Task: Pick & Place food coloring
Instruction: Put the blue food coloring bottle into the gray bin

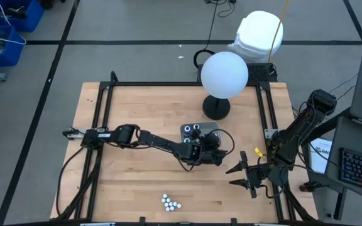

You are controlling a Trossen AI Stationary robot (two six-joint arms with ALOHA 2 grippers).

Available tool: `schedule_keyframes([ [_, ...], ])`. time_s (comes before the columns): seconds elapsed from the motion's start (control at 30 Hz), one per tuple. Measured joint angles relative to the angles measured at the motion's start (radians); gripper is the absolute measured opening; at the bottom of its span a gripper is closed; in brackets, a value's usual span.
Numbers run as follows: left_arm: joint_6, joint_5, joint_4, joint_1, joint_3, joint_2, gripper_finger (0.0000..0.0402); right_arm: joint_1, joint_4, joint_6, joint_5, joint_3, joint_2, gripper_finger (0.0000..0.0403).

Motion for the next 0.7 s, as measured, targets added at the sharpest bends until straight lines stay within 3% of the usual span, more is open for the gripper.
schedule_keyframes([
  [0.17,0.044,0.029,0.001,-0.004,0.0,0.0,0.0072,0.0,-0.003,0.0,0.0,0.0,0.0,0.0183],
  [0.5,0.119,-0.043,0.019,-0.017,0.0,-0.032,0.0072,0.0,-0.004,0.0,0.0,0.0,0.0,0.0183],
  [0.7,0.079,-0.065,0.004,-0.036,-0.001,-0.066,0.0072,0.0,-0.008,0.0,0.0,0.0,0.0,0.0183],
])
